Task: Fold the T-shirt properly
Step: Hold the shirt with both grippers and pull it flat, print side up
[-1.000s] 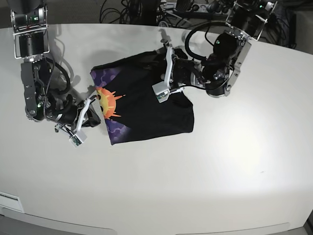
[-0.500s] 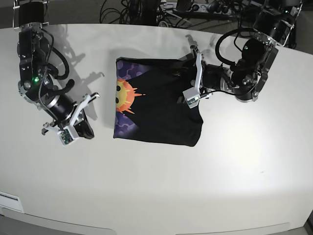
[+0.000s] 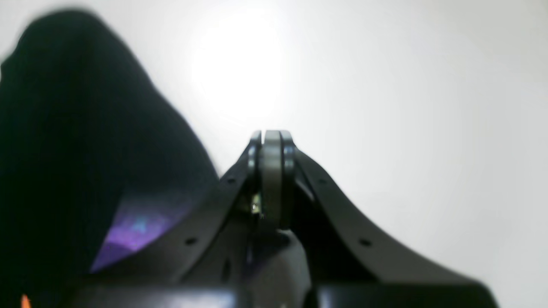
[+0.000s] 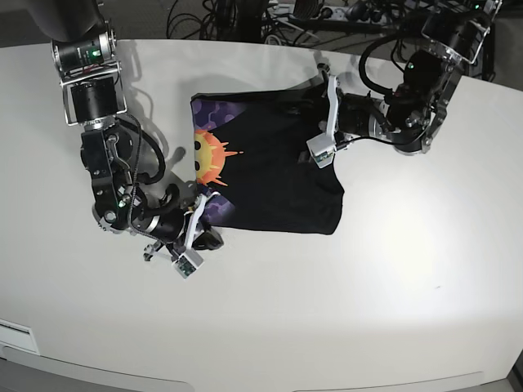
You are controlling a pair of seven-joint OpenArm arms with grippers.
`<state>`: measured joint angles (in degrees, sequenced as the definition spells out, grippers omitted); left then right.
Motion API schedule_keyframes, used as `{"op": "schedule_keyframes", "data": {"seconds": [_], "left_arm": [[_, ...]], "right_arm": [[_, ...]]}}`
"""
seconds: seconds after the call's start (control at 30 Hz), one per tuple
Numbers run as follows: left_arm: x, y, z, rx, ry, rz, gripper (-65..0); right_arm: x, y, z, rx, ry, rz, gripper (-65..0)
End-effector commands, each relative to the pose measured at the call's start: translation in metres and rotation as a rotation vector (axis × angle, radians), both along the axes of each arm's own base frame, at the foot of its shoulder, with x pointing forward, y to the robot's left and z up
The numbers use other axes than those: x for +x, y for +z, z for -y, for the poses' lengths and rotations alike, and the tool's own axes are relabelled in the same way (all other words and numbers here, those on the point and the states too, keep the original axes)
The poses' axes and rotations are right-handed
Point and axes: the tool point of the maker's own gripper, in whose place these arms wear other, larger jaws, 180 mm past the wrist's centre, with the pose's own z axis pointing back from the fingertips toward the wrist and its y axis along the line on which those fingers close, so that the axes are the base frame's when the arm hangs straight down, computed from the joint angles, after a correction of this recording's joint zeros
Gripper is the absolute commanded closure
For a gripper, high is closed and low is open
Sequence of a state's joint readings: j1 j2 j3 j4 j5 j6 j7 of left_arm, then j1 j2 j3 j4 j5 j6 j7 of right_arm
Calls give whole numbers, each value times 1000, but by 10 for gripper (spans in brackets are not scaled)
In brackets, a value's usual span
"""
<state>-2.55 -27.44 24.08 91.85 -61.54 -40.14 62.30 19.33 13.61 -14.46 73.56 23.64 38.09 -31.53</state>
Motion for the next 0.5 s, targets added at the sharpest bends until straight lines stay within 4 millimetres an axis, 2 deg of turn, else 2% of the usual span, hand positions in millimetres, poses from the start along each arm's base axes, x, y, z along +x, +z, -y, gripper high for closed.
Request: {"op": "schedule_keyframes", "data": {"seconds": [0.0, 0.13, 0.3, 0.37, 0.47], "left_arm": [[-7, -19, -20, 135, -50, 1, 0], [9, -24, -27, 197, -37, 87, 0], [27, -29, -40, 256, -16, 191, 0], [35, -28, -44, 270, -10, 226, 0], [51, -22, -47, 288, -6, 279, 0]], "right_arm": [[7, 20, -4, 50, 16, 41, 0], [-17, 10, -11, 104, 38, -24, 0], [-61, 3, -19, 80, 74, -32, 0], [-76, 0, -17, 37, 78, -24, 0], [-90, -1, -3, -3, 9, -15, 0]]}}
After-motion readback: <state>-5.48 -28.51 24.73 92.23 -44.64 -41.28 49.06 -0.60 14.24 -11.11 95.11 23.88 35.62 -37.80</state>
